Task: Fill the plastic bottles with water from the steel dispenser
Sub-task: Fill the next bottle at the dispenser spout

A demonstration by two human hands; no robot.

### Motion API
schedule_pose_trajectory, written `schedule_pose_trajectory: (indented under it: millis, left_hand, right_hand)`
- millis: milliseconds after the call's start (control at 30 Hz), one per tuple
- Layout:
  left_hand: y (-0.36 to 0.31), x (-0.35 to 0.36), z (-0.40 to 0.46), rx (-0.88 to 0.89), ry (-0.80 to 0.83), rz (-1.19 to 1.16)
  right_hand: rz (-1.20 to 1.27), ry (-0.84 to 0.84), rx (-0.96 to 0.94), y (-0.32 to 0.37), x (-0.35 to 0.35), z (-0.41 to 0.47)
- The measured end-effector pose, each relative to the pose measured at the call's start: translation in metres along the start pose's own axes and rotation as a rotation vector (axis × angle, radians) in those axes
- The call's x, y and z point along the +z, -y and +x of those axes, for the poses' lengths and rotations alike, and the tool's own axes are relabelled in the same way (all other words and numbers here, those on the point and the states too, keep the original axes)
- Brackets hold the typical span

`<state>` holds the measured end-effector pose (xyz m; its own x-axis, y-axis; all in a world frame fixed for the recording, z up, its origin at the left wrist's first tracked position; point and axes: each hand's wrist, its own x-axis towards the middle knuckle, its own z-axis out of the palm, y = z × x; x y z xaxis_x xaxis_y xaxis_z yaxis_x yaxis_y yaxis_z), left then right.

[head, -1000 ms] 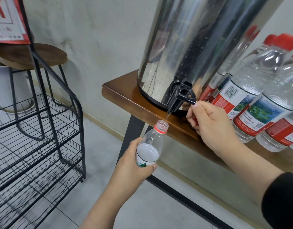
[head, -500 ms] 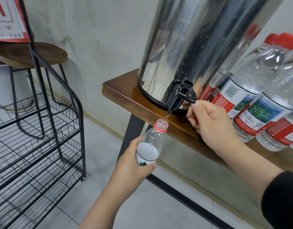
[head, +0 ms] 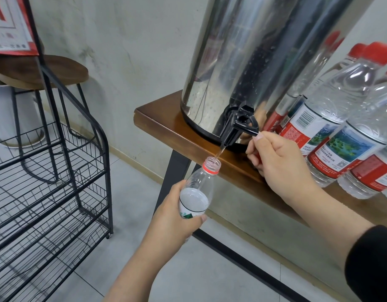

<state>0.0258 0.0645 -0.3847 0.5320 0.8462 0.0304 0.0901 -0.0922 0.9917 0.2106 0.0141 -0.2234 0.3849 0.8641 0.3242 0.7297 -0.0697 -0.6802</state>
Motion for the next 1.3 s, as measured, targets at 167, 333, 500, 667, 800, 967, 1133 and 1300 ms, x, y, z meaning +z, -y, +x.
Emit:
schedule_pose_trajectory:
  millis: [167, 333, 500, 667, 800, 967, 1133, 1300]
  left_hand:
    - [-0.0002, -0.0001, 0.0004, 0.0, -0.007, -0.011]
    - [-0.0012, -0.001, -0.0005, 0.0, -0.002, -0.015]
    - [-0.0014, -0.0003, 0.0003, -0.003, -0.006, -0.009]
    - [-0.001, -0.0008, 0.0007, 0.002, 0.0, -0.008]
    - [-0.0011, -0.0008, 0.0003, 0.007, 0.006, -0.007]
    - [-0.001, -0.0002, 0.0, 0.017, -0.003, -0.01]
    - [-0.0009, 0.0004, 0.0005, 0.018, -0.003, -0.015]
    - [-0.0017, 0.0003, 0.0004, 0.021, 0.002, -0.016]
  right_hand:
    - [0.002, 0.001, -0.001, -0.0016, 0.0003, 0.0005]
    - [-0.001, 0.003, -0.005, -0.0012, 0.0005, 0.0001]
    - [-0.002, 0.004, -0.013, -0.001, -0.0008, 0.0008]
    - [-0.012, 0.003, -0.013, -0.0011, 0.0, 0.0001]
    - [-0.013, 0.0, -0.015, -0.0012, -0.0002, 0.0006]
    - [-0.008, 0.002, -0.009, -0.0015, 0.0, 0.0005]
    - [-0.014, 0.006, -0.005, -0.0003, -0.0003, 0.0005]
    - [-0.011, 0.007, -0.001, 0.0003, -0.0008, -0.0004]
